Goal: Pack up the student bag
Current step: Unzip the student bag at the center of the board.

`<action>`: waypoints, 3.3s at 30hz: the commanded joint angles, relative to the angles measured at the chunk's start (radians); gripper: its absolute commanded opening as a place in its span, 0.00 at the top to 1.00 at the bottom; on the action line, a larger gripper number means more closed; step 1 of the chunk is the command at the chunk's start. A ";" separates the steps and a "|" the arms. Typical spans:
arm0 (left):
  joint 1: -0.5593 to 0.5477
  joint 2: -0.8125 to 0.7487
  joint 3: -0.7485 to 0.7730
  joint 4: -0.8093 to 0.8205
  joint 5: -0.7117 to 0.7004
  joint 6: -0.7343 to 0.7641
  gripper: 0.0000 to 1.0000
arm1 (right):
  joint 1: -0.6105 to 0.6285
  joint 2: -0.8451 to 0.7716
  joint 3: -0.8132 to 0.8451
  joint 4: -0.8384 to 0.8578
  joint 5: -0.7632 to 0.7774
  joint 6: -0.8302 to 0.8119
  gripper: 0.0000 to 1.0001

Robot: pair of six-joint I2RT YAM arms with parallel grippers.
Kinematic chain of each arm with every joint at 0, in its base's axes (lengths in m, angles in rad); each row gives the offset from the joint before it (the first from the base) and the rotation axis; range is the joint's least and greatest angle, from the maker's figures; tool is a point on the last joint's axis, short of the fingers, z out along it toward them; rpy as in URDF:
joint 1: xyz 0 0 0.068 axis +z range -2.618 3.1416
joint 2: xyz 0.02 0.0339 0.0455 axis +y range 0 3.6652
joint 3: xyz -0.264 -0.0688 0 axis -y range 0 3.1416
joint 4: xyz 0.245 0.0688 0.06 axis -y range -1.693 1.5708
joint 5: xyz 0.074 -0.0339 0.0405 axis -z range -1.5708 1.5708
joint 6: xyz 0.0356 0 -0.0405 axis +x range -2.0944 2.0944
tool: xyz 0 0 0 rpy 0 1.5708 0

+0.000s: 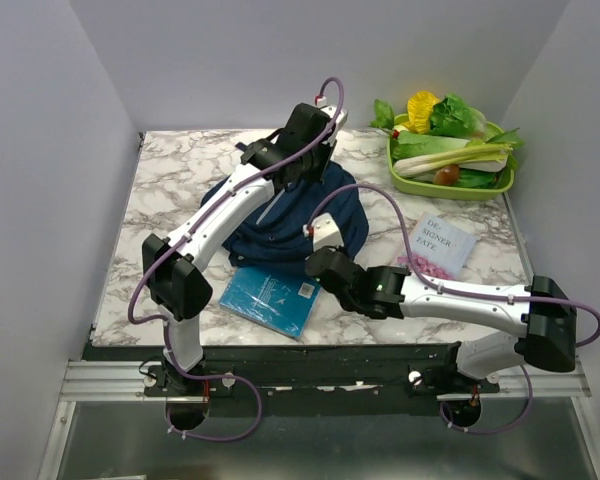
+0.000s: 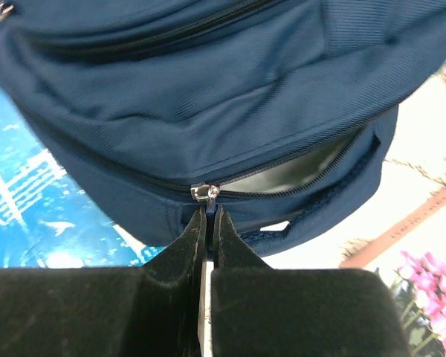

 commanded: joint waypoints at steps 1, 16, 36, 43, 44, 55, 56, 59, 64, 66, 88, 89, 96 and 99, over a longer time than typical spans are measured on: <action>0.010 -0.057 0.034 0.049 0.083 -0.072 1.00 | -0.069 -0.049 -0.027 -0.048 0.076 0.050 0.99; 0.044 0.056 -0.015 0.397 0.248 -0.221 1.00 | -0.072 -0.008 -0.040 -0.017 -0.022 0.067 0.99; 0.056 0.095 0.026 0.374 0.047 -0.372 1.00 | -0.035 0.078 -0.038 0.211 -0.287 -0.034 0.99; 0.038 0.099 0.046 0.371 0.050 -0.381 1.00 | -0.035 0.174 -0.001 0.289 -0.362 -0.072 0.99; 0.036 0.101 0.048 0.371 0.050 -0.381 1.00 | -0.035 0.185 0.018 0.303 -0.372 -0.077 0.99; 0.039 0.090 0.037 0.350 0.146 -0.246 1.00 | -0.035 0.309 0.123 0.455 -0.511 -0.169 0.91; 0.044 0.093 0.043 0.339 0.184 -0.216 1.00 | -0.035 0.308 0.118 0.456 -0.505 -0.164 0.85; 0.074 0.084 0.016 0.312 0.264 -0.093 1.00 | -0.038 0.268 0.074 0.464 -0.484 -0.143 0.59; 0.145 0.024 -0.088 0.368 0.337 0.105 1.00 | -0.078 0.134 -0.013 0.506 -0.501 -0.092 0.41; 0.166 -0.023 -0.147 0.385 0.350 0.156 1.00 | -0.095 0.081 -0.060 0.516 -0.496 -0.068 0.36; 0.374 -0.233 -0.267 0.330 0.522 0.432 1.00 | -0.457 -0.208 -0.409 0.440 -0.667 0.265 0.16; 0.383 -0.240 -0.289 0.320 0.533 0.461 1.00 | -0.452 -0.194 -0.417 0.447 -0.681 0.268 0.16; 0.395 -0.247 -0.437 0.365 0.430 0.544 0.96 | -0.423 -0.074 -0.432 0.542 -0.858 0.314 0.16; 0.401 -0.212 -0.405 0.339 0.429 0.524 0.74 | -0.413 -0.030 -0.428 0.603 -0.907 0.330 0.17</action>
